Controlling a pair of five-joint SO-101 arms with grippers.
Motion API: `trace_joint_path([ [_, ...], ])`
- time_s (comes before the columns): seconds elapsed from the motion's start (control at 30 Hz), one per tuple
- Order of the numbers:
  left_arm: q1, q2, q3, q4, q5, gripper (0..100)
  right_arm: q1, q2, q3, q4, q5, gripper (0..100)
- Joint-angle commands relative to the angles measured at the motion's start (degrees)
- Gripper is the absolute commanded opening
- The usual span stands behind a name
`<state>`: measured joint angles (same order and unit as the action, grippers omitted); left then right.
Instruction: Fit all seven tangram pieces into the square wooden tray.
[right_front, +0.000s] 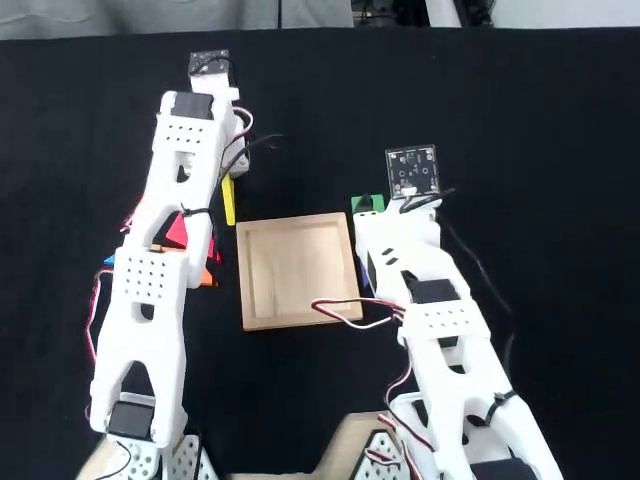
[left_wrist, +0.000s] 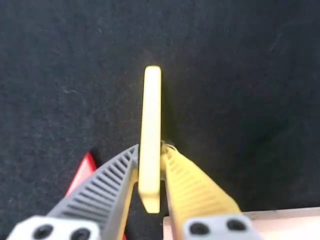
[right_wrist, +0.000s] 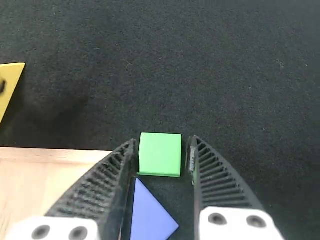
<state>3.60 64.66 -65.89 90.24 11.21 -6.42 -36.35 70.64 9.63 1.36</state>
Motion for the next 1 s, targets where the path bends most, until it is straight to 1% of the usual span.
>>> trace_joint_path([
  [0.0, 1.5, 1.8, -3.4, 3.3, -2.0, 7, 0.3, -0.3, -3.7, -1.4, 0.5, 17.0],
  [0.23, 1.5, 5.1, -8.8, 4.8, -1.8, 6, 0.3, -0.3, -3.7, -1.4, 0.5, 17.0],
  [0.3, 1.4, 5.1, -9.5, 4.8, -1.8, 3, 0.3, -0.3, -3.7, -1.4, 0.5, 17.0],
  [0.37, 1.6, 4.5, -10.0, 6.3, -1.8, 3, 0.4, -0.3, -3.7, -1.4, 0.5, 17.0],
  [0.43, 2.1, 2.9, -13.0, 10.4, -2.1, 3, 0.4, -0.3, -3.7, -1.4, 0.5, 17.0],
  [0.57, 1.7, 0.2, -14.6, 10.6, -2.2, 3, 0.6, -0.4, -3.6, -2.5, 0.5, 17.0],
  [0.77, 2.4, -6.9, -12.0, 10.8, -1.9, 3, 0.8, -0.4, -3.3, -3.3, 0.5, 16.9],
  [0.97, 4.1, -20.0, 1.7, 10.8, -1.8, 3, 0.8, -0.4, -3.2, -3.3, 0.5, 16.9],
])
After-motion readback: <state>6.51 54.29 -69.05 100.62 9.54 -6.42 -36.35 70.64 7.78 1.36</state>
